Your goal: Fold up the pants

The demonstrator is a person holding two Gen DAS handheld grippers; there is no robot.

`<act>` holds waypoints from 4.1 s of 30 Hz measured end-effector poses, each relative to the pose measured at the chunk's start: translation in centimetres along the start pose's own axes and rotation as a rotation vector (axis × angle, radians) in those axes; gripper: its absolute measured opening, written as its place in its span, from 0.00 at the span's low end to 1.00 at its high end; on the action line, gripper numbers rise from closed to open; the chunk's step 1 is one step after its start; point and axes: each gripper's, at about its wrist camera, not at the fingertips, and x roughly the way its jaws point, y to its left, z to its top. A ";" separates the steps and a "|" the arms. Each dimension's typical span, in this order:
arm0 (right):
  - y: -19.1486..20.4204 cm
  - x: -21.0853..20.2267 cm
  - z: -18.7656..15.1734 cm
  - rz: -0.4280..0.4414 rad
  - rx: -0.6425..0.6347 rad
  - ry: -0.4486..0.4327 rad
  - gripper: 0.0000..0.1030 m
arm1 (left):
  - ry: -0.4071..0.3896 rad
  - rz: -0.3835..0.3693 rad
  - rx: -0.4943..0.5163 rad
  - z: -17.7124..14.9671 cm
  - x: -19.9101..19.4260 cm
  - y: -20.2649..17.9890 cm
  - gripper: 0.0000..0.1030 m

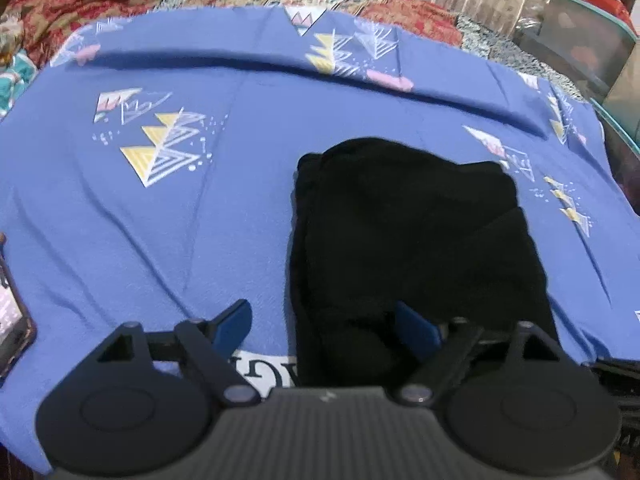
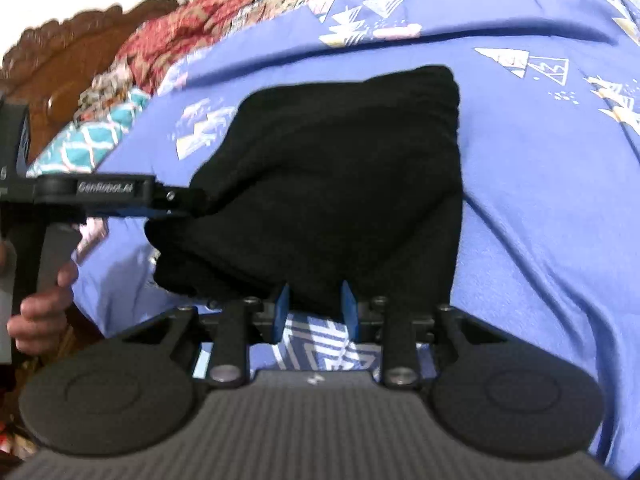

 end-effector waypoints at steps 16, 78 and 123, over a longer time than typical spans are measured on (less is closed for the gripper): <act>-4.1 1.4 -1.0 -0.102 0.222 0.056 0.54 | 0.101 -0.046 -0.139 -3.7 2.5 1.2 1.00; -7.9 0.1 -2.4 0.198 0.551 -0.039 0.99 | 0.063 -0.108 -0.158 -4.7 2.4 2.1 1.00; -8.2 -0.3 -2.3 0.219 0.585 -0.030 0.99 | 0.039 -0.153 -0.147 -4.1 0.4 2.7 1.00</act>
